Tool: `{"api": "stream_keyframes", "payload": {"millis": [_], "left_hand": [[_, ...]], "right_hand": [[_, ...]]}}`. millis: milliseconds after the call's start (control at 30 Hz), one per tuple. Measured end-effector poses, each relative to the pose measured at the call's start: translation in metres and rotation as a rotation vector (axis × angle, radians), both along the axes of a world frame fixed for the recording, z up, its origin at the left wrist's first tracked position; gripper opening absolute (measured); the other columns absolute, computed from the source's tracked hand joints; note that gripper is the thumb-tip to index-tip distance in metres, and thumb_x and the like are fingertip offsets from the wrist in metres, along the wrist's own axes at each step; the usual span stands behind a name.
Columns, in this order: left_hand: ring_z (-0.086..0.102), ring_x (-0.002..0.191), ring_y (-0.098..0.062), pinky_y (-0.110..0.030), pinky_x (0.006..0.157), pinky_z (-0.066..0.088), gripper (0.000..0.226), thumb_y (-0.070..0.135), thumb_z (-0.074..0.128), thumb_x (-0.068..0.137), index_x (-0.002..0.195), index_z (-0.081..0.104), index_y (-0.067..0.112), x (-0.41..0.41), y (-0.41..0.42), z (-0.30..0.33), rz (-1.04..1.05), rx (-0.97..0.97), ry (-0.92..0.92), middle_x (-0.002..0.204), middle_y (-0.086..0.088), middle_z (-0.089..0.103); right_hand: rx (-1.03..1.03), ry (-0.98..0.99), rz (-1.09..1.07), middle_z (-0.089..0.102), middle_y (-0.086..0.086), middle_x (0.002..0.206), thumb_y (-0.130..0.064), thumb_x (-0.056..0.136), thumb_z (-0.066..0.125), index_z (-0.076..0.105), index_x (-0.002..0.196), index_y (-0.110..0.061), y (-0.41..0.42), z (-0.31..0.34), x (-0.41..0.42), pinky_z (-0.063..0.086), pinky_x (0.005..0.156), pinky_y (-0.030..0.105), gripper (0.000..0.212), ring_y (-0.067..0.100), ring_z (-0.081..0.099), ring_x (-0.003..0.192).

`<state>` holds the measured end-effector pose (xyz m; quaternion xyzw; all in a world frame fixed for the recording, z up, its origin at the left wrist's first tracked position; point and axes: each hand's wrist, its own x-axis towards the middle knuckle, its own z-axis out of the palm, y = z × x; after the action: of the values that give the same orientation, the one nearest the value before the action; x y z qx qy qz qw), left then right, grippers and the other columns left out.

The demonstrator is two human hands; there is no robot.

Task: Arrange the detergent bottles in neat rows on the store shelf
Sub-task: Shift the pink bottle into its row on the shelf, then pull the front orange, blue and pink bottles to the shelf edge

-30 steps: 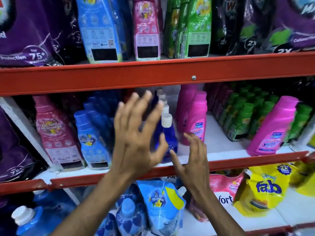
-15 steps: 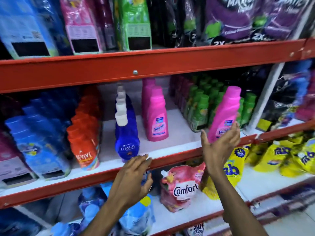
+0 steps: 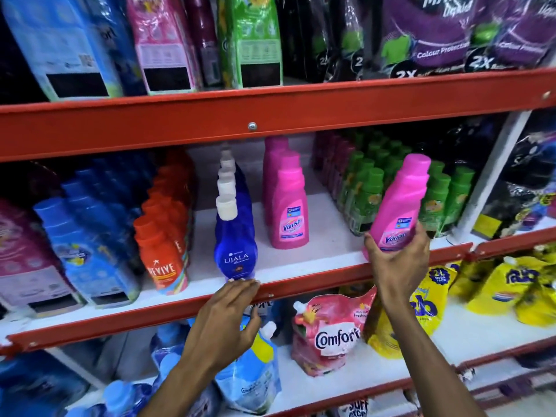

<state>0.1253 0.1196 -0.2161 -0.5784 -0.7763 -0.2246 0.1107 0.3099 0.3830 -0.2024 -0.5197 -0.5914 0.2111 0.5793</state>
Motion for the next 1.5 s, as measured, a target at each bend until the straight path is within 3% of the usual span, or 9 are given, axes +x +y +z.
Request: {"api": "stream_keyframes", "payload": {"millis": [400, 800, 967, 1100, 1200, 1267, 1367, 1433, 1500], "left_hand": [[0.065, 0.115, -0.015, -0.021, 0.110, 0.035, 0.050, 0.035, 0.050, 0.085, 0.127, 0.068, 0.014, -0.003, -0.012, -0.003, 0.020, 0.023, -0.014, 0.125, 0.001, 0.073], [0.062, 0.117, -0.013, -0.015, 0.112, 0.027, 0.050, 0.033, 0.049, 0.085, 0.127, 0.067, 0.014, -0.001, -0.013, -0.003, 0.008, 0.086, -0.057, 0.125, 0.001, 0.072], [0.065, 0.118, -0.015, -0.028, 0.109, 0.045, 0.049, 0.034, 0.050, 0.085, 0.127, 0.068, 0.014, -0.004, -0.014, -0.003, -0.026, 0.098, -0.029, 0.127, 0.000, 0.072], [0.065, 0.115, -0.017, -0.031, 0.107, 0.047, 0.043, 0.031, 0.055, 0.086, 0.122, 0.071, 0.013, -0.012, -0.023, -0.004, -0.032, 0.198, -0.079, 0.123, -0.001, 0.073], [0.066, 0.101, -0.012, -0.021, 0.097, 0.049, 0.029, 0.024, 0.060, 0.086, 0.106, 0.076, 0.011, -0.021, -0.038, 0.001, 0.011, 0.360, -0.144, 0.105, 0.001, 0.076], [0.065, 0.092, -0.010, -0.014, 0.093, 0.049, 0.021, 0.020, 0.061, 0.085, 0.095, 0.077, 0.010, -0.027, -0.050, 0.007, 0.064, 0.487, -0.169, 0.095, 0.001, 0.076], [0.065, 0.087, -0.006, -0.003, 0.091, 0.042, 0.022, 0.023, 0.059, 0.084, 0.089, 0.076, 0.011, -0.042, -0.069, 0.012, 0.208, 0.626, -0.240, 0.091, 0.001, 0.075], [0.066, 0.089, -0.004, -0.005, 0.090, 0.044, 0.025, 0.028, 0.058, 0.084, 0.093, 0.077, 0.014, -0.053, -0.078, 0.012, 0.300, 0.669, -0.302, 0.095, 0.003, 0.076], [0.069, 0.092, -0.004, -0.017, 0.091, 0.052, 0.031, 0.034, 0.057, 0.083, 0.101, 0.076, 0.017, -0.063, -0.083, 0.012, 0.362, 0.690, -0.375, 0.102, 0.008, 0.075]], "right_hand": [[0.009, -0.042, 0.335, 0.058, 0.005, 0.125, -0.056, 0.059, 0.087, 0.044, 0.134, -0.016, -0.087, 0.013, -0.075, 0.059, 0.092, 0.045, 0.095, 0.027, 0.065, 0.110], [-0.031, -0.105, 0.338, 0.059, 0.007, 0.121, -0.056, 0.058, 0.088, 0.046, 0.130, -0.014, -0.102, 0.006, -0.090, 0.058, 0.089, 0.046, 0.093, 0.028, 0.063, 0.108], [-0.029, -0.134, 0.352, 0.058, 0.007, 0.124, -0.064, 0.058, 0.085, 0.042, 0.131, -0.016, -0.102, 0.003, -0.090, 0.058, 0.090, 0.048, 0.098, 0.029, 0.063, 0.111], [-0.032, -0.118, 0.352, 0.050, 0.011, 0.140, -0.063, 0.061, 0.085, 0.037, 0.142, -0.014, -0.109, 0.005, -0.086, 0.050, 0.105, 0.045, 0.106, 0.030, 0.049, 0.130], [0.088, 0.004, 0.302, 0.049, 0.011, 0.139, -0.047, 0.070, 0.087, 0.042, 0.140, -0.011, -0.128, 0.014, -0.084, 0.047, 0.104, 0.043, 0.091, 0.028, 0.044, 0.130], [0.223, 0.108, 0.321, 0.055, 0.010, 0.128, -0.031, 0.075, 0.088, 0.051, 0.132, -0.008, -0.145, 0.020, -0.088, 0.050, 0.098, 0.042, 0.072, 0.028, 0.053, 0.118], [0.377, 0.128, 0.437, 0.064, 0.008, 0.111, -0.012, 0.079, 0.084, 0.063, 0.116, -0.004, -0.171, 0.027, -0.102, 0.051, 0.087, 0.028, 0.043, 0.025, 0.063, 0.094], [0.418, 0.107, 0.576, 0.066, 0.003, 0.103, -0.004, 0.082, 0.079, 0.068, 0.108, -0.007, -0.189, 0.027, -0.114, 0.050, 0.083, 0.019, 0.028, 0.017, 0.065, 0.083], [0.392, 0.046, 0.728, 0.069, -0.001, 0.103, -0.005, 0.087, 0.075, 0.072, 0.107, -0.011, -0.205, 0.024, -0.129, 0.051, 0.082, 0.016, 0.022, 0.012, 0.068, 0.083]]}}
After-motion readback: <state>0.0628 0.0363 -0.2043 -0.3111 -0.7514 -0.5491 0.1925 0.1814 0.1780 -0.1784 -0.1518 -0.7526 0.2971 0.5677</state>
